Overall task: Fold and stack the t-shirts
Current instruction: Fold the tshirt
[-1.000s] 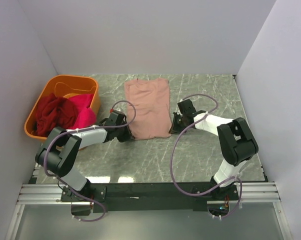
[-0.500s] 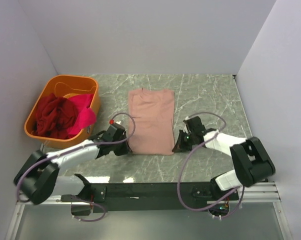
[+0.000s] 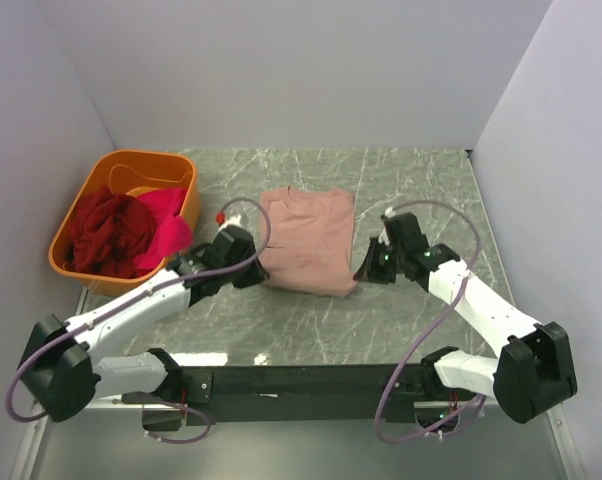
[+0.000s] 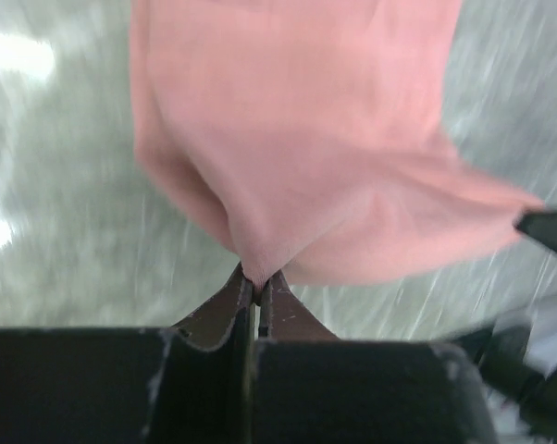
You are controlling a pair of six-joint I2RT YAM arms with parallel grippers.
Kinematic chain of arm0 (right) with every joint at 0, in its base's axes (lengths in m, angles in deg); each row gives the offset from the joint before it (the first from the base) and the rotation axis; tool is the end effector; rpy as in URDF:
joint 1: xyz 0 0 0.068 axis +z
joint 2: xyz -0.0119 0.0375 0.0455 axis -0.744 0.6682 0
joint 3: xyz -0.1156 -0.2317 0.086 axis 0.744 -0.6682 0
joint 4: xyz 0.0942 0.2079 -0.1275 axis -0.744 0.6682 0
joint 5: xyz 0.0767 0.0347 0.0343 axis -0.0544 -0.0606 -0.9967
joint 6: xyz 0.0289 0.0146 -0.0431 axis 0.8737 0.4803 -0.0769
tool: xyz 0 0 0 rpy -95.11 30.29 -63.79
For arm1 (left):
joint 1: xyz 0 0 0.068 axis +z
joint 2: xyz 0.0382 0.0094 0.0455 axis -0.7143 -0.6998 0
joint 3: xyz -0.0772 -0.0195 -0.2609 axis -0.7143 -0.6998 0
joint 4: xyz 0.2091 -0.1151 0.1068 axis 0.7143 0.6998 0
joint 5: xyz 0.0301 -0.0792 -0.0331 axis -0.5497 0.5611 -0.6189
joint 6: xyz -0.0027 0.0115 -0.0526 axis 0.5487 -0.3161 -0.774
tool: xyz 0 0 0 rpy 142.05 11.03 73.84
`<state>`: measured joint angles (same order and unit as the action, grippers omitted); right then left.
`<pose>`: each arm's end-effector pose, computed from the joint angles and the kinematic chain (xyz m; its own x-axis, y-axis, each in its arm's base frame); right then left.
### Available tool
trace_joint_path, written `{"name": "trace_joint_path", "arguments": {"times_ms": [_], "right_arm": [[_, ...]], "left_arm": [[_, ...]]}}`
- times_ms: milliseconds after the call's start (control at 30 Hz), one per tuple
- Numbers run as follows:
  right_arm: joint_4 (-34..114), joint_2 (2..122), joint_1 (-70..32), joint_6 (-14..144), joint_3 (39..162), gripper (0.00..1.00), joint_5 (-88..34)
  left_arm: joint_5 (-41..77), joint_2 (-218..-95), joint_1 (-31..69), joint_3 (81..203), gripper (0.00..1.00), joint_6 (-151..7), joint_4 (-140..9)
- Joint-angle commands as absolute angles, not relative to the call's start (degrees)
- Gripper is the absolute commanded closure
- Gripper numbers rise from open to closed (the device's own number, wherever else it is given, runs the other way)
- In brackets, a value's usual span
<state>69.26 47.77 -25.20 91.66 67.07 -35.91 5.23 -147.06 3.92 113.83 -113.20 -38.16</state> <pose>0.2042 0.0972 0.2196 -0.9167 0.1884 -0.3525 -0.0221 0.8567 0.5153 0.1785 -0.1550 0.2385 -0.8244 -0.3322 -0.4583 -0.0612 0.8573 -0.5112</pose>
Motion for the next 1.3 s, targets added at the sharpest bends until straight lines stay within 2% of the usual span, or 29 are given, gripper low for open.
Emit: {"name": "trace_joint_path", "arguments": {"times_ms": [0, 200, 433, 800, 933, 967, 1000, 1033, 1067, 1100, 1133, 1167, 1200, 1267], "right_arm": [[70.3, 49.1, -26.3, 90.9, 74.8, 1.0, -28.0], [69.8, 57.7, -28.9, 90.2, 87.5, 1.0, -23.7], [69.2, 69.5, -32.5, 90.0, 101.5, 1.0, -27.2], [67.7, 86.3, -35.9, 90.2, 114.9, 1.0, -27.7], [67.8, 94.6, -37.4, 88.8, 125.3, 1.0, -28.5], [69.5, 98.2, -37.6, 88.6, 127.6, 0.97, -28.8], [70.6, 99.9, -37.7, 87.8, 129.7, 0.91, -29.1], [71.5, 101.2, -37.7, 87.5, 133.5, 0.76, -28.7], [73.0, 103.0, -37.7, 87.3, 135.0, 0.71, -28.9], [73.6, 103.5, -37.7, 87.0, 136.1, 0.65, -28.9], [73.9, 103.6, -37.7, 87.1, 136.9, 0.54, -28.8], [73.5, 103.1, -37.8, 87.0, 136.8, 0.49, -29.0], [73.2, 102.5, -37.7, 87.1, 136.5, 0.46, -29.1], [71.6, 99.8, -37.7, 87.4, 133.9, 0.43, -29.4]], "left_arm": [[-0.8, -151.1, 7.1, 120.8, 0.99, -109.9, -40.9], [-1.9, -160.2, 13.1, 131.2, 0.99, -104.0, -42.8], [-2.8, -171.7, 17.4, 144.5, 0.99, -100.4, -43.6], [-1.1, -190.1, 21.2, 163.2, 0.99, -95.3, -46.4], [0.7, -197.8, 23.3, 169.5, 0.99, -94.6, -45.0], [1.1, -198.8, 23.6, 170.6, 0.97, -94.4, -44.7], [2.1, -199.8, 23.9, 172.2, 0.84, -94.1, -44.7], [2.8, -201.4, 24.4, 173.0, 0.72, -93.7, -44.9], [3.3, -202.1, 24.6, 173.7, 0.61, -93.1, -44.8], [3.9, -202.6, 24.8, 175.2, 0.35, -92.8, -44.6], [5.1, -203.2, 24.8, 175.7, 0.22, -92.4, -44.6], [5.3, -203.2, 24.8, 176.0, 0.07, -91.9, -44.8], [5.6, -203.1, 24.8, 176.2, 0.01, -91.7, -44.9], [5.9, -201.8, 24.8, 175.7, 0.01, -91.4, -45.4]]}}
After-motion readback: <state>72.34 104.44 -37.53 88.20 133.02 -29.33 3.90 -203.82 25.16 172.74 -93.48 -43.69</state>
